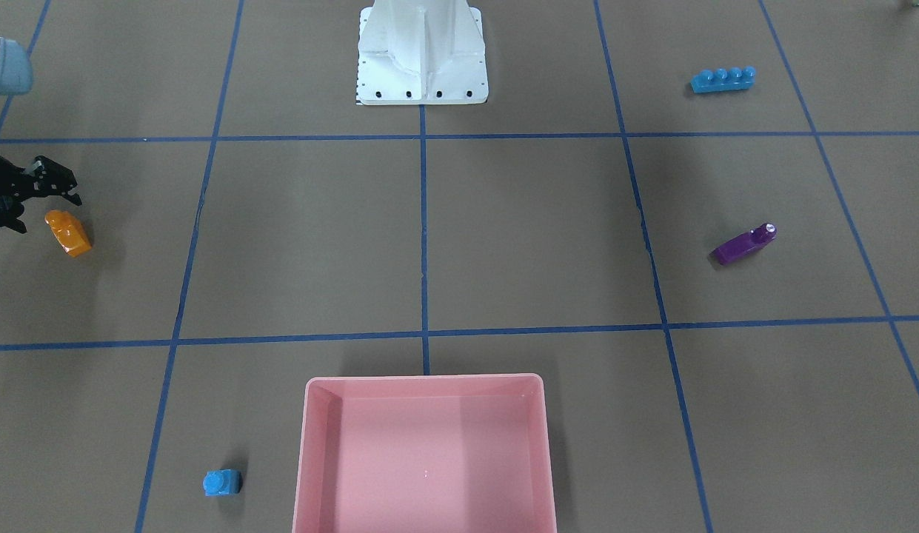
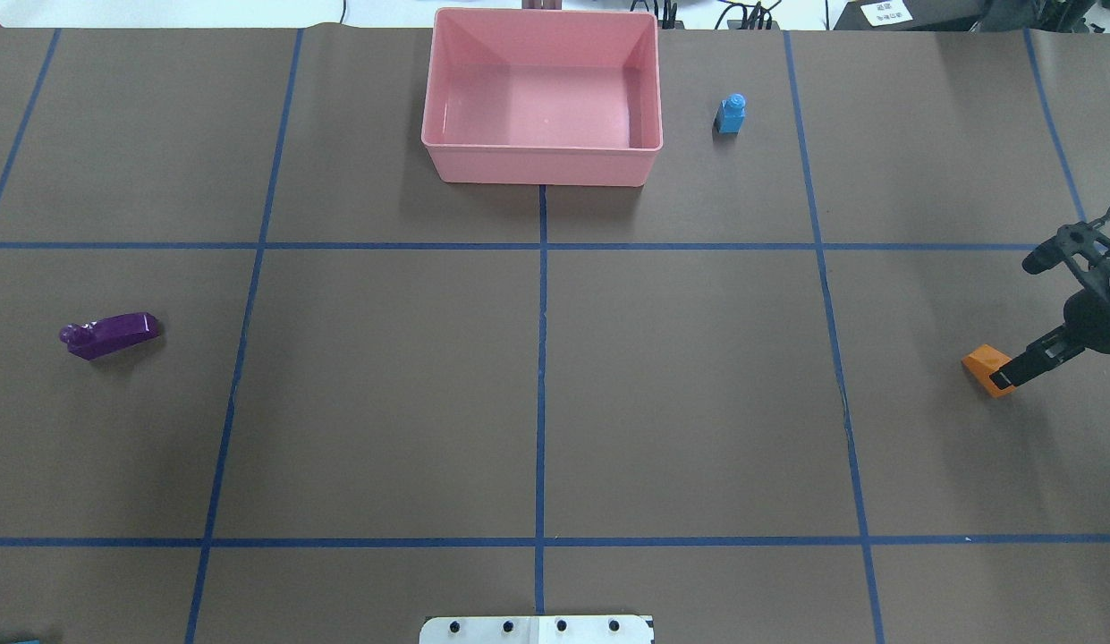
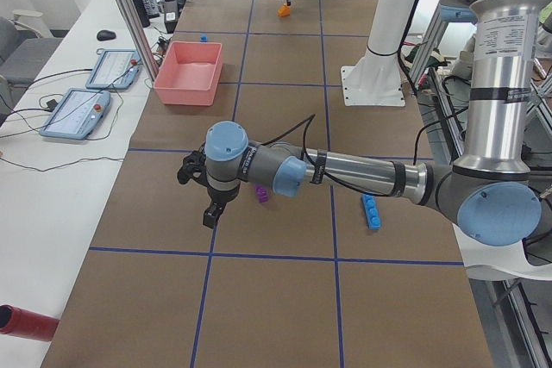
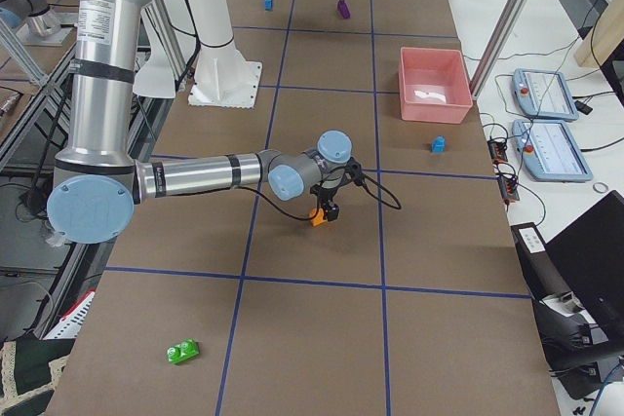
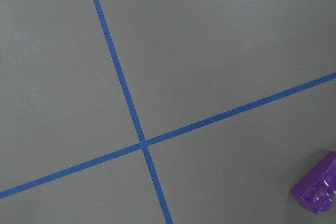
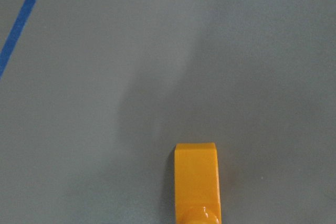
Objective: Put all blocks into box
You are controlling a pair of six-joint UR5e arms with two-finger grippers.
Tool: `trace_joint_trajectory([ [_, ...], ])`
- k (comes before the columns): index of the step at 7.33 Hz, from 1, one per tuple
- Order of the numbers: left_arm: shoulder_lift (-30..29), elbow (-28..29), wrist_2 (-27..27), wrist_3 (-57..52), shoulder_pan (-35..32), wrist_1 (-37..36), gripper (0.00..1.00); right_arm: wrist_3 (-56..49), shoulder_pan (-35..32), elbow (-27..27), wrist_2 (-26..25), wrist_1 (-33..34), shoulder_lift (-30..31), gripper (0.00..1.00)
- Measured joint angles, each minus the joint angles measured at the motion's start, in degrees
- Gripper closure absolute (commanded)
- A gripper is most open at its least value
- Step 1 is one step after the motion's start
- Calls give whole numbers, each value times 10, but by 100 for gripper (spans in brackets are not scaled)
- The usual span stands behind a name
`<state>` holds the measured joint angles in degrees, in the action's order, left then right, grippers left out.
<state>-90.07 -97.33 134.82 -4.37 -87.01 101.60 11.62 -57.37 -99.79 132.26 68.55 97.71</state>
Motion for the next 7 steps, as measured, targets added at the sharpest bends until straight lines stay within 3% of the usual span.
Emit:
trace_joint_trajectory([
  [2,1,0,1,-1,0,0,0,4,15,20,-6,-1,-5,16],
  [3,1,0,1,-1,0,1,0,4,21,28,-6,0,-8,36],
  [4,2,0,1,-1,0,1,0,4,26,32,-7,0,-13,77],
  [5,2,0,1,-1,0,1,0,4,28,36,-9,0,-18,100],
  [7,1,-1,1,0,0,1,0,3,28,38,-13,2,-21,100],
])
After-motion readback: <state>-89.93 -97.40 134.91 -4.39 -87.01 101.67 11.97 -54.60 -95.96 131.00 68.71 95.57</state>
